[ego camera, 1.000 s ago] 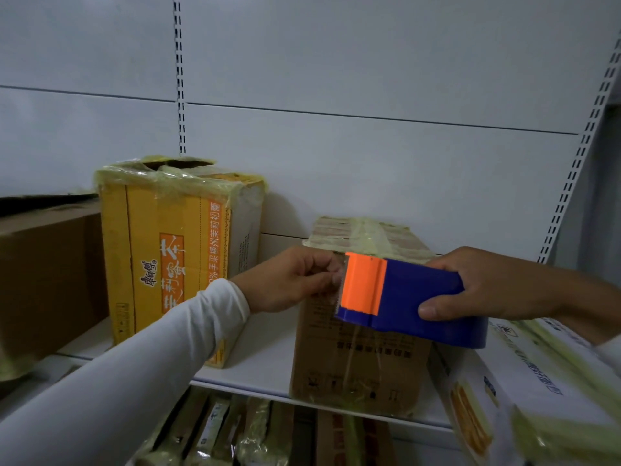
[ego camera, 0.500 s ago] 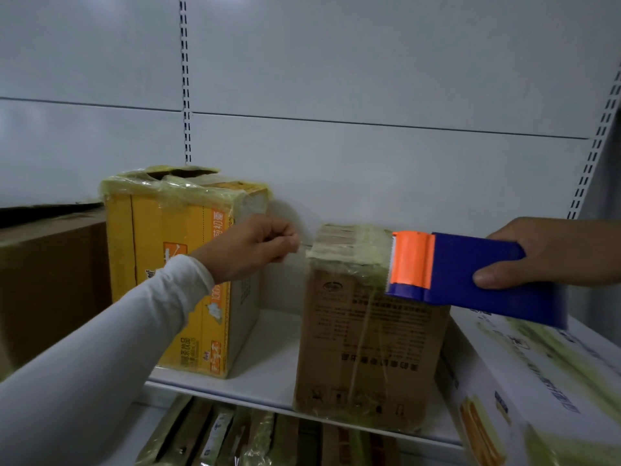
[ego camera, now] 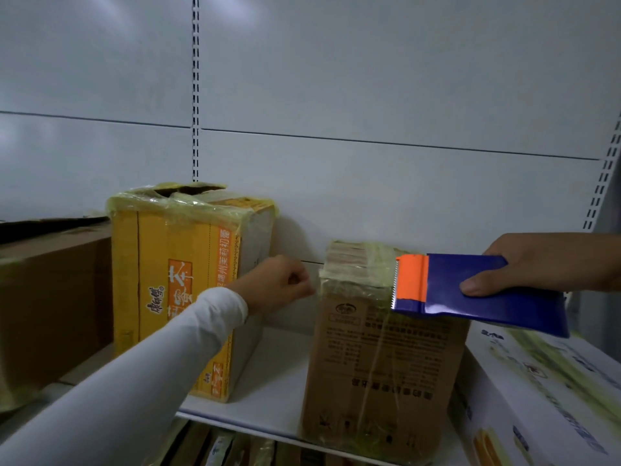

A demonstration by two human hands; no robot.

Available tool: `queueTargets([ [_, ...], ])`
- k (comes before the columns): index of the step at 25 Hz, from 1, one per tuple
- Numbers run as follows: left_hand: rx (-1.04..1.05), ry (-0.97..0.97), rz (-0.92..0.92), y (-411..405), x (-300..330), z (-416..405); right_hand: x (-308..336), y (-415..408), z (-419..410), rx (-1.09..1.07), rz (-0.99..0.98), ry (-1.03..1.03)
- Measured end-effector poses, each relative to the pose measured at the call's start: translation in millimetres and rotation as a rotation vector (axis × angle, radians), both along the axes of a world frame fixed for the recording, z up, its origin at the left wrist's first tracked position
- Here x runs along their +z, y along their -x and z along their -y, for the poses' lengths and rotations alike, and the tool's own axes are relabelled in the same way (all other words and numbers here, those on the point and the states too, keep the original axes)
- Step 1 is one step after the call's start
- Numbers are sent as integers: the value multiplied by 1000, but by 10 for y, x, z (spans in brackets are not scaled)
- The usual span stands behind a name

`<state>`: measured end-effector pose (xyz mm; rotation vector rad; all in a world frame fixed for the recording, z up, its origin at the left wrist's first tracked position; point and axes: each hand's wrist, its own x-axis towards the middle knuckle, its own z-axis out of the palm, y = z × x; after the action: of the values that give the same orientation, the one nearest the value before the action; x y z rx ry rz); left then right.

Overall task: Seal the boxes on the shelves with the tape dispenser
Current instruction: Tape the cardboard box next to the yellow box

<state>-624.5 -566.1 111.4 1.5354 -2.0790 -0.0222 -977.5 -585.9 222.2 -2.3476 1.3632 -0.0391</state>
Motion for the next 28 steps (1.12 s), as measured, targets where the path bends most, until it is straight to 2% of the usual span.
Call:
queueTargets([
  [2, 56, -22, 9, 83, -105, 79, -1, -6, -19, -21, -8, 2],
  [3, 99, 7, -55, 89, -132, 102, -8, -4, -28, -29, -5, 4],
  [6, 50, 263, -326, 111, -94, 56, -25, -6, -57, -30, 23, 6],
  [8, -74, 334, -203, 181, -58, 4, -26, -18, -76, -30, 38, 14],
  [10, -136, 306, -58, 274, -125, 12, -35, -37, -87, -32, 44, 21],
  [13, -177, 259, -190, 284, -226, 51, -67, -78, -92, -35, 59, 34],
  [15, -193, 225, -189, 239, -191, 65, -69, -103, -83, -29, 77, 37],
  [17, -63, 258, 90, 183, -74, 55, -70, -124, -83, -18, 74, 30],
  [18, 35, 333, 272, 170, -12, 74, -73, -123, -86, -15, 71, 29],
  [19, 88, 423, 381, 187, 40, 104, -79, -121, -84, -13, 67, 32],
  [21, 9, 450, 379, 334, 88, 163, -89, -118, -65, -8, 59, 43],
  [23, -146, 320, 322, 499, 59, 261, -85, -115, -57, -15, 52, 38],
  [25, -178, 212, 299, 561, 13, 358, -113, -117, -59, -8, 45, 21],
  [28, -219, 225, 272, 492, 19, 414, -172, -109, -53, 22, 69, 26],
])
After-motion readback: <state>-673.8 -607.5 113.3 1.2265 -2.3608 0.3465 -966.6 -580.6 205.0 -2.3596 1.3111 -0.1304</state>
